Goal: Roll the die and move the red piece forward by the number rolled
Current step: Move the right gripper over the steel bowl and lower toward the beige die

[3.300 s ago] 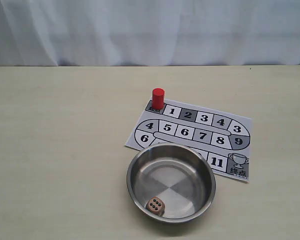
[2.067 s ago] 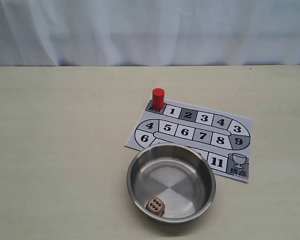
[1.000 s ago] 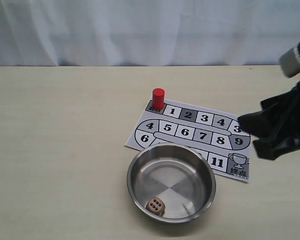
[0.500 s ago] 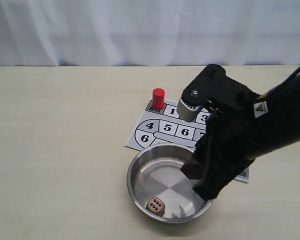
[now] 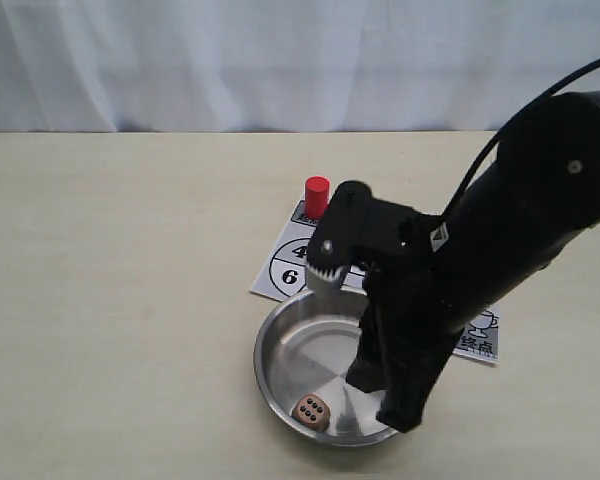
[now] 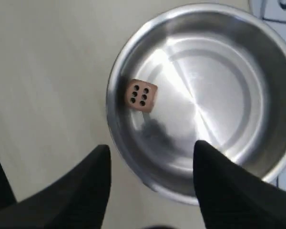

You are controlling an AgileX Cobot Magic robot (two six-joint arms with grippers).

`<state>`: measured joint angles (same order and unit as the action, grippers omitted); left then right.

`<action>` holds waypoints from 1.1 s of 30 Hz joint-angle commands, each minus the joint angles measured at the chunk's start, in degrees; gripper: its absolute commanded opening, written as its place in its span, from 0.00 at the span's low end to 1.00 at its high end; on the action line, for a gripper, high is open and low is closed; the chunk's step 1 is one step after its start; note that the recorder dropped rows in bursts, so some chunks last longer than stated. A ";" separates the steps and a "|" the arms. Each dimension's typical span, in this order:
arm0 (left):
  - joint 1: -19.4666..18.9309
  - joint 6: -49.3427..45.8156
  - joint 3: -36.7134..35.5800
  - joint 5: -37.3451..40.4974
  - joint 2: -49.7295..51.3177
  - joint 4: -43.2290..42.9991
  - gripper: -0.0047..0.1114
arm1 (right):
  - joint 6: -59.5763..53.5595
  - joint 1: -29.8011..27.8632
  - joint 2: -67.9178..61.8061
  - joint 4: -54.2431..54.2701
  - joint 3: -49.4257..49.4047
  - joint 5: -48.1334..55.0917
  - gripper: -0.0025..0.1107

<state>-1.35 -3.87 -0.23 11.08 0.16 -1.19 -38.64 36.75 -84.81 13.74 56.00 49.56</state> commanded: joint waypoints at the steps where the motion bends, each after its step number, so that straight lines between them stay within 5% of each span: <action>1: 0.09 0.31 0.23 -0.61 -0.16 0.39 0.04 | -29.53 0.04 -1.86 3.06 0.35 -0.21 0.45; 7: 0.09 0.31 0.23 -0.69 -0.16 0.39 0.04 | -41.48 0.04 -4.72 9.19 0.35 -3.64 0.45; 19: 0.09 0.31 0.23 -0.28 -0.16 0.39 0.04 | -43.59 0.04 -9.46 9.38 0.25 -10.16 0.45; 33: 0.09 0.31 0.23 -0.39 -0.16 0.39 0.04 | -59.93 0.04 -14.64 9.09 0.25 -13.52 0.45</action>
<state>-1.35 -3.87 -0.23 11.08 0.16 -1.19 -96.74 36.71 -98.50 22.83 56.00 37.35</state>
